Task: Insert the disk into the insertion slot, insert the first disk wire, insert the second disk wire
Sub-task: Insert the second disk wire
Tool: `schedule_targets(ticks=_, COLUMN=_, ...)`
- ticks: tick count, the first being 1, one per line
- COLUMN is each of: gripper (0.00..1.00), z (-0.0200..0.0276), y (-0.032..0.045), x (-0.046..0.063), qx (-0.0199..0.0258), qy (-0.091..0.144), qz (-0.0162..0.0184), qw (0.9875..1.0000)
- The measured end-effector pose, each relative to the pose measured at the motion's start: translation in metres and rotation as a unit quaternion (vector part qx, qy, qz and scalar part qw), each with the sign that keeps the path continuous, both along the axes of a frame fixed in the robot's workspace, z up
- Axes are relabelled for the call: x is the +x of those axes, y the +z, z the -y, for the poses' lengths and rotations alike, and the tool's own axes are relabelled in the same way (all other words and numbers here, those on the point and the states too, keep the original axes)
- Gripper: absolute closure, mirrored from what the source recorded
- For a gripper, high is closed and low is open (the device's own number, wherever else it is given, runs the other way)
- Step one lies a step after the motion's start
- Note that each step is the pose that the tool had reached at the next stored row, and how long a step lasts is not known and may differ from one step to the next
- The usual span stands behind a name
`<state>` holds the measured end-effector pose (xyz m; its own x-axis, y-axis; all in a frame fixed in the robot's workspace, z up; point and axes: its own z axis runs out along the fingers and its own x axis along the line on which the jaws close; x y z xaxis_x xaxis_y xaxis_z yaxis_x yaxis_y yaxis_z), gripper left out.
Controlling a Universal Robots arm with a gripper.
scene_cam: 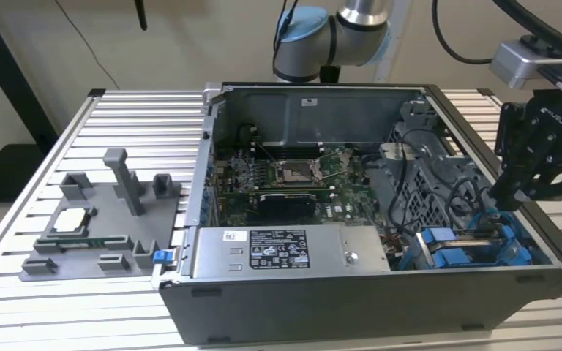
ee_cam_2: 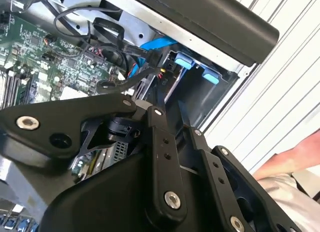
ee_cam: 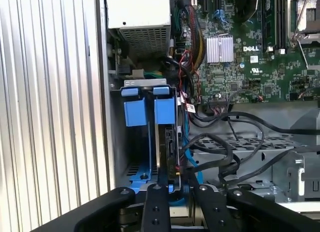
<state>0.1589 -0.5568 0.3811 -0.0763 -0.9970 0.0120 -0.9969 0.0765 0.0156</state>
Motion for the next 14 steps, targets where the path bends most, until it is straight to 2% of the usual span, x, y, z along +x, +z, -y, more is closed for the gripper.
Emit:
schedule_targets(ticks=8, gripper=0.00, z=-0.0035, y=-0.0016, x=0.016, qx=0.0001, qy=0.000, qz=-0.0004, qw=1.0000)
schedule_targets(ticks=11, gripper=0.00, z=-0.0040, y=-0.0045, x=0.023, qx=0.0000, qy=0.000, qz=-0.0019, qw=1.0000)
schedule_targets(ticks=13, gripper=0.00, z=-0.0042, y=-0.0055, x=0.027, qx=0.0014, qy=0.000, qz=-0.0031, qw=1.0000)
schedule_targets(ticks=14, gripper=0.00, z=-0.0042, y=-0.0056, x=0.029, qx=0.0040, qy=0.000, qz=-0.0037, qw=1.0000)
